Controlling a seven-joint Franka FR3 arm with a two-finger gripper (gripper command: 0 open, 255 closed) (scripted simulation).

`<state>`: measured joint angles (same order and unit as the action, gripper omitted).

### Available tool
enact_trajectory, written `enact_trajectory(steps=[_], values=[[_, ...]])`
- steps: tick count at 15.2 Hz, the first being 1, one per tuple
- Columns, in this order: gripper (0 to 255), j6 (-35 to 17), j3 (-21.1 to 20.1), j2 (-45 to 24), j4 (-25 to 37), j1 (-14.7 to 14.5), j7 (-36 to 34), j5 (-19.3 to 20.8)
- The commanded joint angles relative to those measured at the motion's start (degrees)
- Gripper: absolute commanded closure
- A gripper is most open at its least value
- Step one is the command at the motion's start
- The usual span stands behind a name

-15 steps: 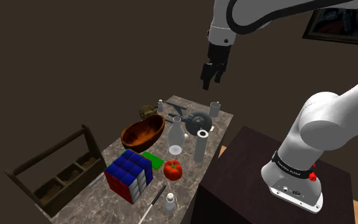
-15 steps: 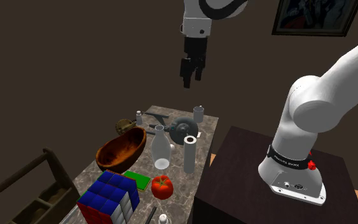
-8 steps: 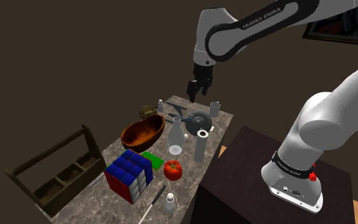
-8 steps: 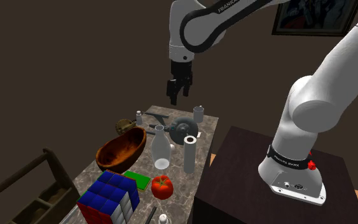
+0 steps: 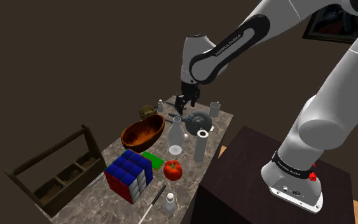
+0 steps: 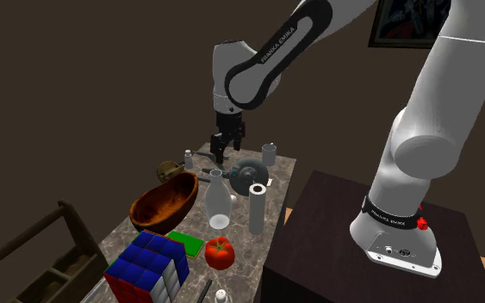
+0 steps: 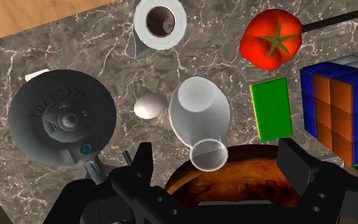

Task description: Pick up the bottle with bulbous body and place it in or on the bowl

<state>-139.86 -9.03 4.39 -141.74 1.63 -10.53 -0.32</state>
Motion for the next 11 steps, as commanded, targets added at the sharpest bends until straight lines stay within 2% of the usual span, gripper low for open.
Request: enact_trajectory(steps=[1,6,11], values=[[0,-3.8,-0.2,-5.6,1.9,0.2,-1.6,1.6],[0,-9.7,0.7,-16.8,7.2,-0.2,-5.3,5.6],[0,-13.1,1.4,-20.5,7.5,-0.6,-6.3,6.9]])
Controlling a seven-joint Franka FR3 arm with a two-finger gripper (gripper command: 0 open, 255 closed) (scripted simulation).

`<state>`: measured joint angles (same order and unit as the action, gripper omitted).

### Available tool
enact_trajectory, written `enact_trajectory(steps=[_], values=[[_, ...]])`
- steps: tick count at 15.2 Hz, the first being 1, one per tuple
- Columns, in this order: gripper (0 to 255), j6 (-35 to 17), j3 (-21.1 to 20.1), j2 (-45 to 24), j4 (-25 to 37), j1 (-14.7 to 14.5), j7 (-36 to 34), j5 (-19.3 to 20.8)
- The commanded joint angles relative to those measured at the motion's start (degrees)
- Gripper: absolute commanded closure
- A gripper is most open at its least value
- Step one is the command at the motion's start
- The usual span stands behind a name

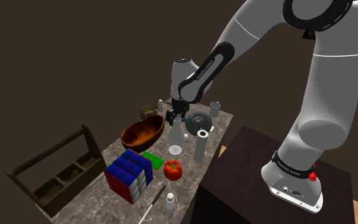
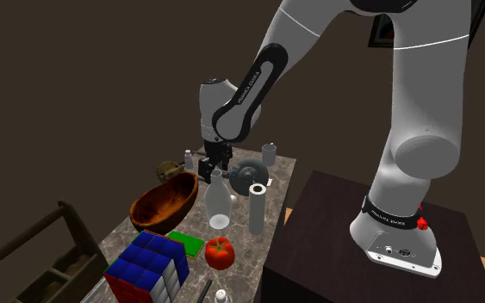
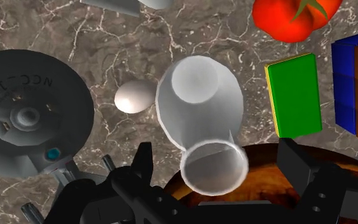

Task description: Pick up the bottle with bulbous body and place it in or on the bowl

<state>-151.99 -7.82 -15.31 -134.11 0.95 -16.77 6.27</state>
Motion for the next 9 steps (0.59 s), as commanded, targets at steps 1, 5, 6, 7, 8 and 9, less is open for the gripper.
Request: enact_trajectory(steps=[1,5,6,7,8,9], values=[[0,-1.6,0.3,-1.5,-0.1,-0.1,-0.2,0.5],[0,-2.7,0.6,-2.8,0.1,-0.2,-0.5,0.9],[0,-2.7,0.6,-2.8,0.1,-0.2,-0.5,0.9],[0,-2.7,0.6,-2.8,0.1,-0.2,-0.5,0.9],[0,-2.7,0.6,-2.8,0.1,-0.2,-0.5,0.9],[0,-2.7,0.6,-2.8,0.1,-0.2,-0.5,0.9]])
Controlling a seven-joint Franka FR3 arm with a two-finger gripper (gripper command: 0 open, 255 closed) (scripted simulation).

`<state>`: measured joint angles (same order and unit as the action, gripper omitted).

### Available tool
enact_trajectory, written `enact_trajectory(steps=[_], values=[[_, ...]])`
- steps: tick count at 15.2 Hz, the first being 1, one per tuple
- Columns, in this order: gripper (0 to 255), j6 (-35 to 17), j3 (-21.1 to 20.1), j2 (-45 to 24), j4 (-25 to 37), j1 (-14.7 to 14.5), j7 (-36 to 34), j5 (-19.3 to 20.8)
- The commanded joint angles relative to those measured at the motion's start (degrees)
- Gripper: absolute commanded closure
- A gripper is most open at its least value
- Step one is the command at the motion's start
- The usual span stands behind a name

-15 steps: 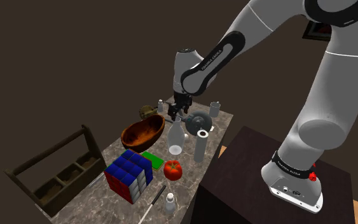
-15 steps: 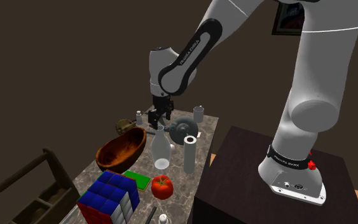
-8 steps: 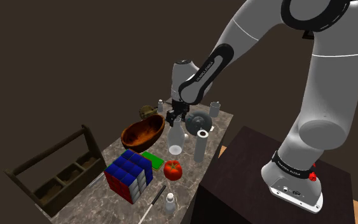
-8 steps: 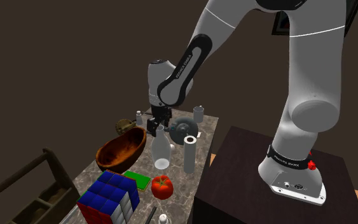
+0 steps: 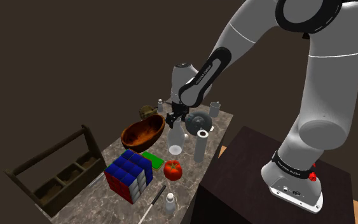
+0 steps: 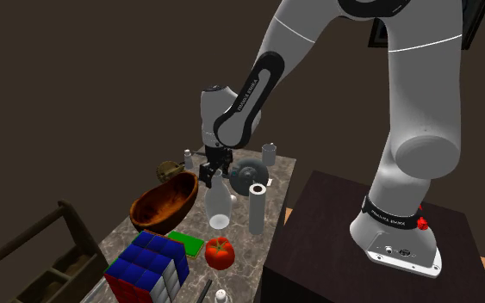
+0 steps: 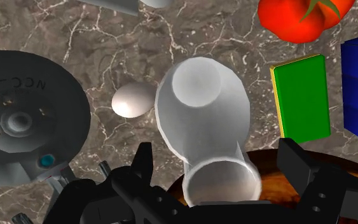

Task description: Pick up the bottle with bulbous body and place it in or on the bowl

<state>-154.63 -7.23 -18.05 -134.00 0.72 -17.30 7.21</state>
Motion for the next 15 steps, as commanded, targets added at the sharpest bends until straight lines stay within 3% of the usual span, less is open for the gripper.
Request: enact_trajectory(steps=[1,2,11,15], values=[[0,0.0,0.0,0.0,0.0,0.0,0.0,0.0],[255,0.0,0.0,0.0,0.0,0.0,0.0,0.0],[255,0.0,0.0,0.0,0.0,0.0,0.0,0.0],[255,2.7,-0.6,2.9,-0.2,0.4,0.8,-1.0]])
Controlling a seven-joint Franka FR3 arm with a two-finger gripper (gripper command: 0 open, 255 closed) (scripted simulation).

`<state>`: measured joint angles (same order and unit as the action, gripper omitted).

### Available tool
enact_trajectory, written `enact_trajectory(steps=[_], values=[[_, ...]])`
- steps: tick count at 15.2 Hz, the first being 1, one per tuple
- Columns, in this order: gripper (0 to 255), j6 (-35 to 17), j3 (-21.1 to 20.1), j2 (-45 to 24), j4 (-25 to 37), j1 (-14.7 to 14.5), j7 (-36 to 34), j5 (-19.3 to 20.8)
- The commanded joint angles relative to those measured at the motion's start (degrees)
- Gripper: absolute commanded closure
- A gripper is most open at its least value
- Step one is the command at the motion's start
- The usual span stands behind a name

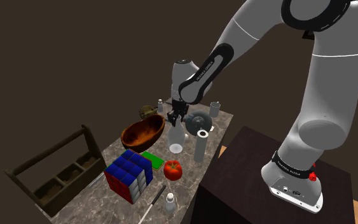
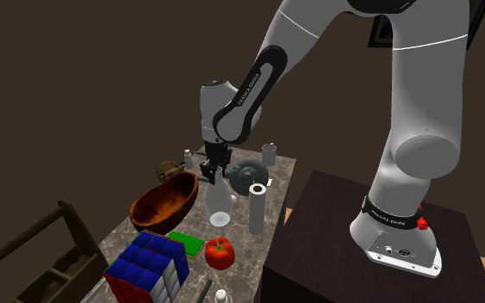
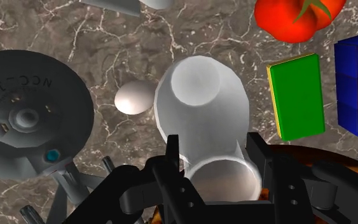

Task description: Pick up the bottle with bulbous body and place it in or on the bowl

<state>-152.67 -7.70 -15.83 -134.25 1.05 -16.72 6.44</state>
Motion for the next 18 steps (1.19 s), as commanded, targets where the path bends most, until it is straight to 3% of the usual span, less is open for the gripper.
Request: enact_trajectory(steps=[1,18], values=[[255,1.4,-0.3,1.4,0.1,0.2,0.4,-0.5],[255,13.9,-1.4,12.1,2.0,0.9,3.1,-4.2]])
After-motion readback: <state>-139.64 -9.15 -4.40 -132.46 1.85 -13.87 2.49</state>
